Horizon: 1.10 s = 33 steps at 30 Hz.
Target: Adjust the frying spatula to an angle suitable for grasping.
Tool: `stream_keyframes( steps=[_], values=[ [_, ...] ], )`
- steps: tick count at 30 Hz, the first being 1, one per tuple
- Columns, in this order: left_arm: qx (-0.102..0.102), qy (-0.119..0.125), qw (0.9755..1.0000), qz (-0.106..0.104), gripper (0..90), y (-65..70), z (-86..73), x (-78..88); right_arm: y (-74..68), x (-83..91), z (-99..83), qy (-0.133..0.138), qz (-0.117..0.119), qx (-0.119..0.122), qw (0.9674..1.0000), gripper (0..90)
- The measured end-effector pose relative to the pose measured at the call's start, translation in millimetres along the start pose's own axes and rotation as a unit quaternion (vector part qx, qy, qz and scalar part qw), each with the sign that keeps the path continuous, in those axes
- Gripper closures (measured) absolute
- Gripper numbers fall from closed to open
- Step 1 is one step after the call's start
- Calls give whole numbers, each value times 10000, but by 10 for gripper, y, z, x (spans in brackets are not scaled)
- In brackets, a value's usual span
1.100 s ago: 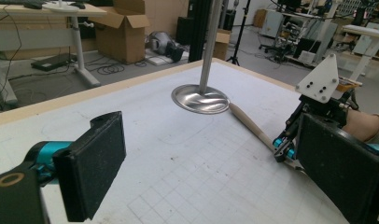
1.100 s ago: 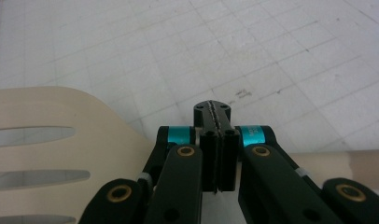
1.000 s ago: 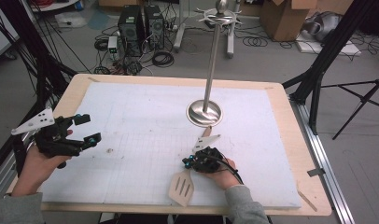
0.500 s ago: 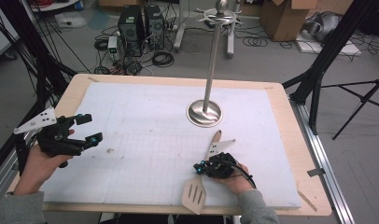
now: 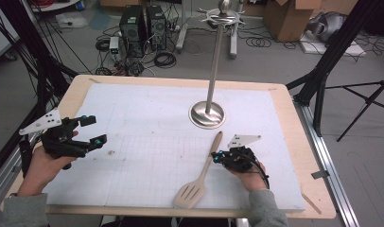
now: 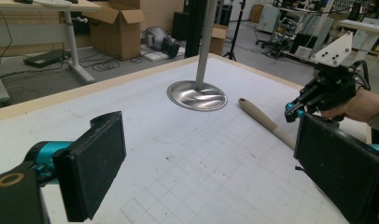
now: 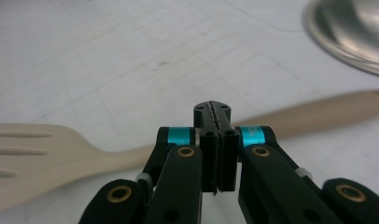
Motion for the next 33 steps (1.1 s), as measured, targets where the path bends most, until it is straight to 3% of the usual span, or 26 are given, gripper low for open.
stream_keyframes(
  steps=[5,12,33],
  values=[
    [-10,-32,10000,-17,95,1,-11,-13,170,-21,-72,-54,-239,-102,9996,900],
    [29,-57,10000,9,95,-8,-40,-11,280,-183,-89,-226,-472,-103,9986,900],
    [53,-49,9999,136,95,-24,-103,110,239,-532,192,-249,-386,111,9989,900]
  ],
)
Point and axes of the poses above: each handheld gripper's, and its own axes: x roughly backward along the jaws, z roughly out of its top, y roughly to its right, the point moved 4 cm from there along -x, roughly forward along the jaws, and after that the axes turned 5 degrees about -y, right-handed, at the moved point
